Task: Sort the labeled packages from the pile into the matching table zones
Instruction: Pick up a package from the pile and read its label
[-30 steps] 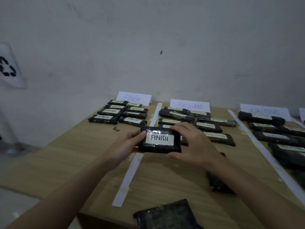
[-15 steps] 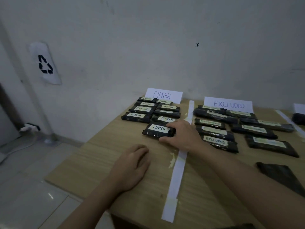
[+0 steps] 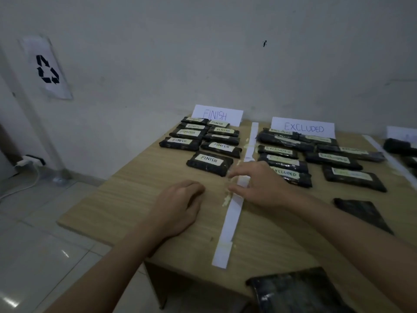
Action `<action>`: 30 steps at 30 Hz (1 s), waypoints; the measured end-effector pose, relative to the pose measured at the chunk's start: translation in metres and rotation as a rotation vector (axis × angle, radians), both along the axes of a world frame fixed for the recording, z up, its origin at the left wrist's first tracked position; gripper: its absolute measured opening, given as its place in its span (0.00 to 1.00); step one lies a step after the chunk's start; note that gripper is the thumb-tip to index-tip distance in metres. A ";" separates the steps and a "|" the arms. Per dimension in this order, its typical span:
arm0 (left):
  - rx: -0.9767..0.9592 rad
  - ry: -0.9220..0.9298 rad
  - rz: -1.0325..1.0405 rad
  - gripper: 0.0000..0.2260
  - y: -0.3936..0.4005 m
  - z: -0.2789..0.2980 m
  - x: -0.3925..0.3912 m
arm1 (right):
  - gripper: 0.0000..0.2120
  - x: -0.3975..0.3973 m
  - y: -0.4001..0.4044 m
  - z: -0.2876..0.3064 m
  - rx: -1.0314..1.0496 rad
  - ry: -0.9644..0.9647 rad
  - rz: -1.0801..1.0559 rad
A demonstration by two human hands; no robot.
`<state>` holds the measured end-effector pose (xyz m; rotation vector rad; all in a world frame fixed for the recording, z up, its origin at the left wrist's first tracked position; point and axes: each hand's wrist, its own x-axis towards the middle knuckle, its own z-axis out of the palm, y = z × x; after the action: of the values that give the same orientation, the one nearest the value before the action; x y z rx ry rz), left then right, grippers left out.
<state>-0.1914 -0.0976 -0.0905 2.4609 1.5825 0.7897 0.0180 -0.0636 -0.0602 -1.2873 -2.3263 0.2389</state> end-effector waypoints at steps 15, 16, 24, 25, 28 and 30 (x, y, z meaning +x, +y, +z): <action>-0.008 0.094 -0.444 0.18 -0.042 0.018 0.083 | 0.16 0.075 -0.158 -0.006 0.079 0.038 0.189; -0.014 0.097 -0.447 0.19 -0.043 0.020 0.085 | 0.19 0.077 -0.166 -0.008 0.067 0.005 0.219; -0.309 -0.394 -0.416 0.11 -0.058 0.040 0.103 | 0.10 0.094 -0.161 -0.012 0.103 0.187 0.062; -0.397 -0.501 -0.426 0.11 -0.060 0.043 0.104 | 0.09 0.097 -0.158 -0.009 0.085 0.280 -0.019; -0.557 -0.674 -0.450 0.13 -0.063 0.046 0.108 | 0.07 0.105 -0.147 0.000 -0.041 0.608 -0.196; -0.552 -0.744 -0.424 0.10 -0.062 0.046 0.115 | 0.05 0.106 -0.140 0.007 -0.077 0.773 -0.257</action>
<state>-0.0767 -0.1592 -0.0441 1.7073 0.8210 0.8863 0.1239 -0.2034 -0.0529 -1.2247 -1.5004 0.6182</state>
